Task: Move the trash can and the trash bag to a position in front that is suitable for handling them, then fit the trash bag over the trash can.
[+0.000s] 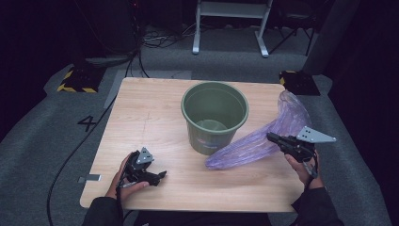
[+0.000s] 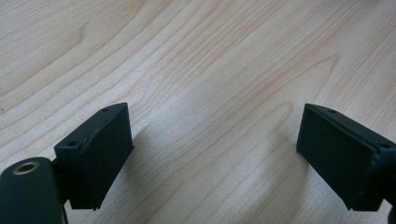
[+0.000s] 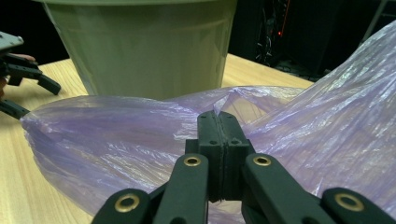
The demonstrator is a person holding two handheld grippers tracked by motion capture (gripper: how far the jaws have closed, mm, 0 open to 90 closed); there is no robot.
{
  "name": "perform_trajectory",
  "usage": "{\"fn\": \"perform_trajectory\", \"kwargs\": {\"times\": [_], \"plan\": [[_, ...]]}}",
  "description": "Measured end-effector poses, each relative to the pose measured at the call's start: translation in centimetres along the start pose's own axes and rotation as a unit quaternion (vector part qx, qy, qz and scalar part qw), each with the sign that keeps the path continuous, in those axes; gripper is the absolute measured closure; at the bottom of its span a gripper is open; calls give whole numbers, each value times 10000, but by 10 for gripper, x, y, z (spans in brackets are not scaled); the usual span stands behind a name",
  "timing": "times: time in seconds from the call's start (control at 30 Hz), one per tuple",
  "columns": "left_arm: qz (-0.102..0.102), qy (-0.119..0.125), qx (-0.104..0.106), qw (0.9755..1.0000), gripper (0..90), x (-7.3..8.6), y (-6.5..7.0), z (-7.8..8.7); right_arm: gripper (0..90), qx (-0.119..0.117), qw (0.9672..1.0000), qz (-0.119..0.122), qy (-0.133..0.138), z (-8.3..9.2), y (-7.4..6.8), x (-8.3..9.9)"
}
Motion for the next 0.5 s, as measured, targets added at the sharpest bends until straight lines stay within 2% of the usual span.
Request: {"fn": "perform_trajectory", "kwargs": {"times": [0.1,0.5], "plan": [[66,20,-30,10000,101,0,-1,0,900,-9,9999,-6,101,4,-1,-4],[58,17,-35,10000,97,-1,-1,-1,900,44,9994,-35,353,21,-1,-14]]}}
Point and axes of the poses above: each handheld gripper's, and its own axes: z roughly backward along the jaws, x roughly out of its underside, y roughly to its right, the point moved 9 cm from there along -z, roughly forward along the jaws, and after that the axes turned 8 degrees about -y, right-handed, at the moved point
